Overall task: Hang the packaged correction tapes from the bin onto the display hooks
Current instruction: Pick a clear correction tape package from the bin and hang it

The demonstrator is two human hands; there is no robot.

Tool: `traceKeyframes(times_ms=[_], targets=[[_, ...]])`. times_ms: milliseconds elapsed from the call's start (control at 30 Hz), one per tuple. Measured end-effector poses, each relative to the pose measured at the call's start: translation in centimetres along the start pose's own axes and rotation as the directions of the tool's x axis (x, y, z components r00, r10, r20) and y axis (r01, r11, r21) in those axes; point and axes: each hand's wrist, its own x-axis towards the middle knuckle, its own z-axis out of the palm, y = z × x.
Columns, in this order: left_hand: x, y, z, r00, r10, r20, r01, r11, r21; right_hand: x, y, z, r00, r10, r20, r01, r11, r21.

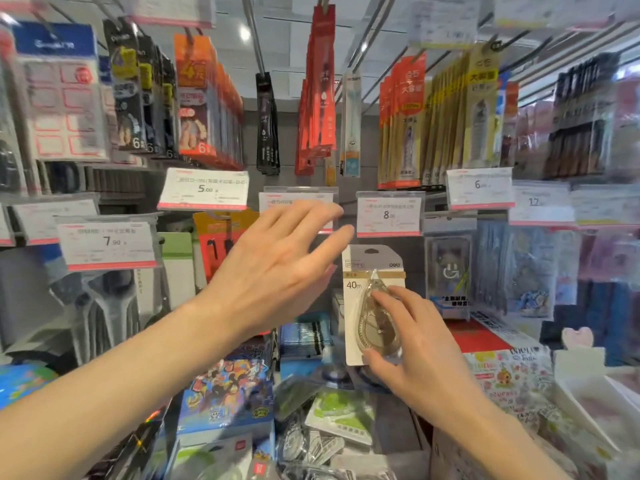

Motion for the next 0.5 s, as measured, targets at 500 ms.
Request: traceKeyframes(times_ms=[500], targets=[[5.5, -0.7, 3.5, 0.997, 0.028, 0.078, -0.031, 0.999, 0.039, 0.4, 3.7, -1.9, 0.998, -0.045, -0.032, 0.044, 0.998, -0.041]])
